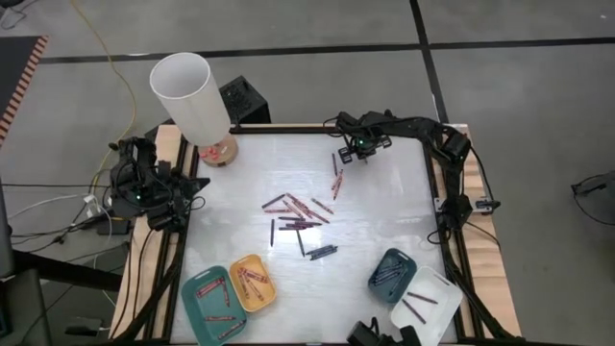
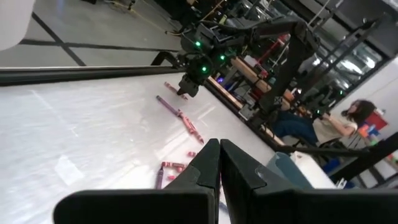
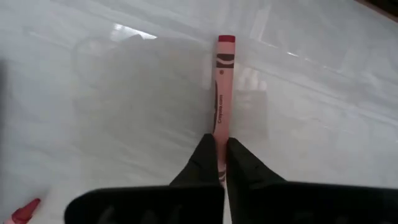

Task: Sort crayons
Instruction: Put the red crayon into the blue bin

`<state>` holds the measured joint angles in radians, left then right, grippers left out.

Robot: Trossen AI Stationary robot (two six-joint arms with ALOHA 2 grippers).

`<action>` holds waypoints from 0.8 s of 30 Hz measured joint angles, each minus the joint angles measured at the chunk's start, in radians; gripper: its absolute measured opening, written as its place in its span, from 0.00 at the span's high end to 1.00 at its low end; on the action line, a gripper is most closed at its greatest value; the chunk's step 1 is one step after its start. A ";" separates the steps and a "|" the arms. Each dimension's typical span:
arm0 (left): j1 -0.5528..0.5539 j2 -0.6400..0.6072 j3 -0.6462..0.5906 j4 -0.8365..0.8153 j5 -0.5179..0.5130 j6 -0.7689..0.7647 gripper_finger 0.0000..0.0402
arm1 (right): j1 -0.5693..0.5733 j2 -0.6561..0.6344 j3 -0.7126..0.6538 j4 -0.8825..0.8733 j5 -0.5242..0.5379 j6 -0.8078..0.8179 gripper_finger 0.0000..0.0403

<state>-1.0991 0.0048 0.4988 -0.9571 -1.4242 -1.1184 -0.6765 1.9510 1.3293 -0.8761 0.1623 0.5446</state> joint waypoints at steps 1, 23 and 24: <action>0.000 0.000 0.000 0.000 0.005 0.012 1.00 | 0.002 -0.007 0.001 0.000 0.001 -0.001 0.98; 0.000 0.000 0.000 -0.043 0.006 0.065 1.00 | 0.379 -0.088 0.186 0.170 -0.003 -0.154 1.00; 0.000 0.000 0.000 -0.045 0.006 0.063 1.00 | 0.413 -0.088 0.187 0.216 -0.003 -0.154 1.00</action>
<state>-1.0992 0.0051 0.4988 -1.0019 -1.4178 -1.0558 -0.2631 1.8629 1.5158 -0.6597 0.1593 0.3908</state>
